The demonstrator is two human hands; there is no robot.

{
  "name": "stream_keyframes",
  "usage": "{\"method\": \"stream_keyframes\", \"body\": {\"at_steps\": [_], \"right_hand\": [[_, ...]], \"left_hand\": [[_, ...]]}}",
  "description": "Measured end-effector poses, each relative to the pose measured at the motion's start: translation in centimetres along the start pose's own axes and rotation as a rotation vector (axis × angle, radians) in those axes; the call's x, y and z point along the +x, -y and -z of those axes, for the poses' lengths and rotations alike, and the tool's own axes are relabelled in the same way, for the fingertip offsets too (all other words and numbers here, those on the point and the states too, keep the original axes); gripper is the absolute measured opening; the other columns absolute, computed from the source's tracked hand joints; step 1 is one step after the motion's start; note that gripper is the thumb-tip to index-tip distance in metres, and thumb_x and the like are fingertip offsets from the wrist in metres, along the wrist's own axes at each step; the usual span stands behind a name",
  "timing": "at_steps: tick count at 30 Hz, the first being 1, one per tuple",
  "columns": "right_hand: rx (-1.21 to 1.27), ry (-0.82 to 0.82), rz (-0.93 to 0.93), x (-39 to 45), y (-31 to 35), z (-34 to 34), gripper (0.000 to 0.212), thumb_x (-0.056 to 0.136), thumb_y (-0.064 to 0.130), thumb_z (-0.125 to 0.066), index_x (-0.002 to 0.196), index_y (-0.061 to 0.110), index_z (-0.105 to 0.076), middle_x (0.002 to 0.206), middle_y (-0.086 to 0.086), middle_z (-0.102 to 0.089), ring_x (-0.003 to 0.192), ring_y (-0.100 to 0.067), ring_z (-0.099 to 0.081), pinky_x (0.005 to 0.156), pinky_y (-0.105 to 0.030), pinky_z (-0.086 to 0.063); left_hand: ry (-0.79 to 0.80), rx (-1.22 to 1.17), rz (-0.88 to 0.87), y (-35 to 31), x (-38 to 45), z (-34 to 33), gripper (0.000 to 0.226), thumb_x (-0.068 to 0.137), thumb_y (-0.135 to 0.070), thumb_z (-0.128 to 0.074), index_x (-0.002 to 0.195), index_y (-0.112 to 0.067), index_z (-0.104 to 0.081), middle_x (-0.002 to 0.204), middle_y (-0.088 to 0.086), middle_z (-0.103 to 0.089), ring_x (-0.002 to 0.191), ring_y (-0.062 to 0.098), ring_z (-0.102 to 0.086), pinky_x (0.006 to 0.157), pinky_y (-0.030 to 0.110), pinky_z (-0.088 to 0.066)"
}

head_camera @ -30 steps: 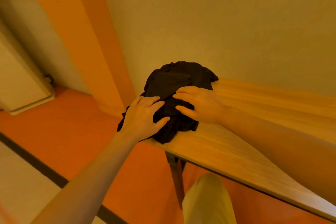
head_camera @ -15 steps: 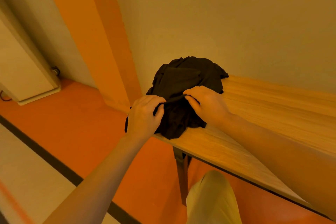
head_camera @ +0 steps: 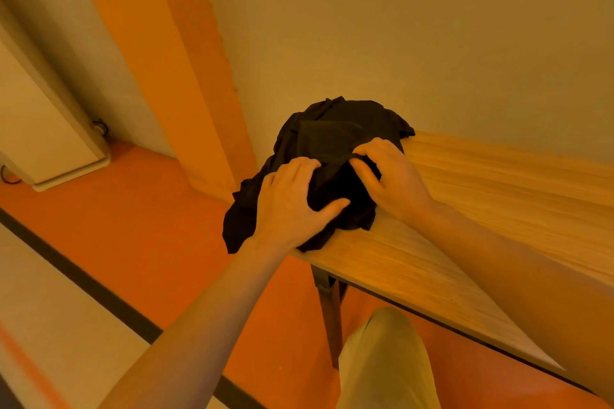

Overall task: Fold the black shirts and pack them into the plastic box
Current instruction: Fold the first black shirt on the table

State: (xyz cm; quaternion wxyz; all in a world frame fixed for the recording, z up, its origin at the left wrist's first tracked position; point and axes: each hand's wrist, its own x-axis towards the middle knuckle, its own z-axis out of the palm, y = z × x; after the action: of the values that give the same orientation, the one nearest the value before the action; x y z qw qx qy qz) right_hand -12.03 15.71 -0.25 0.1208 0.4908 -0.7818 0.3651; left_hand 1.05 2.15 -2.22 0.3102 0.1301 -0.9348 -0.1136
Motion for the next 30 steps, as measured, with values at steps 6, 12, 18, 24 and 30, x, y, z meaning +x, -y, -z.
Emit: {"method": "stream_keyframes", "body": {"at_steps": [6, 12, 18, 24, 30], "right_hand": [[-0.121, -0.005, 0.012, -0.4, -1.4, 1.5, 0.025, 0.097, 0.016, -0.050, 0.121, 0.014, -0.060, 0.110, -0.002, -0.063, 0.101, -0.015, -0.056, 0.080, -0.020, -0.040], [-0.224, -0.063, -0.154, -0.2, -4.1, 2.9, 0.021, 0.093, 0.010, -0.052, 0.111, 0.014, -0.063, 0.105, -0.002, -0.061, 0.092, -0.012, -0.053, 0.070, -0.021, -0.040], [-0.135, -0.135, -0.180, -0.1, -4.5, 3.1, 0.025, 0.098, 0.024, -0.050, 0.114, 0.012, -0.065, 0.103, -0.005, -0.067, 0.092, -0.018, -0.061, 0.073, -0.024, -0.047], [0.044, -0.044, -0.110, -0.3, -2.4, 2.2, 0.024, 0.100, 0.023, -0.044, 0.113, 0.013, -0.062, 0.095, 0.006, -0.060, 0.086, -0.006, -0.054, 0.069, -0.010, -0.036], [0.036, 0.032, 0.080, -0.3, 0.3, 1.1, 0.024, 0.098, 0.027, -0.048, 0.112, 0.017, -0.064, 0.103, 0.005, -0.065, 0.095, -0.002, -0.053, 0.078, -0.017, -0.044]], "left_hand": [[-0.278, -0.001, 0.137, 1.2, 0.3, 1.5, 0.025, 0.086, -0.018, -0.055, 0.108, -0.013, -0.066, 0.106, 0.001, -0.066, 0.099, 0.021, -0.061, 0.082, 0.037, -0.051], [-0.326, 0.068, 0.263, 3.6, 0.3, 5.7, 0.023, 0.091, -0.013, -0.055, 0.111, -0.013, -0.066, 0.100, 0.003, -0.069, 0.082, 0.019, -0.062, 0.067, 0.026, -0.043], [-0.338, -0.087, 0.403, 5.3, -0.3, 6.3, 0.023, 0.096, -0.010, -0.050, 0.113, -0.009, -0.066, 0.080, -0.009, -0.059, 0.063, 0.001, -0.053, 0.054, 0.012, -0.039], [-0.217, -0.351, 0.339, 1.3, 0.2, 5.6, 0.017, 0.099, -0.011, -0.045, 0.106, -0.024, -0.054, 0.087, -0.018, -0.056, 0.067, -0.011, -0.052, 0.054, 0.008, -0.037], [0.161, -0.301, 0.075, -1.5, 0.9, 3.3, 0.037, 0.088, -0.024, -0.059, 0.124, -0.026, -0.052, 0.088, -0.019, -0.056, 0.076, 0.004, -0.058, 0.063, 0.026, -0.048]]}}
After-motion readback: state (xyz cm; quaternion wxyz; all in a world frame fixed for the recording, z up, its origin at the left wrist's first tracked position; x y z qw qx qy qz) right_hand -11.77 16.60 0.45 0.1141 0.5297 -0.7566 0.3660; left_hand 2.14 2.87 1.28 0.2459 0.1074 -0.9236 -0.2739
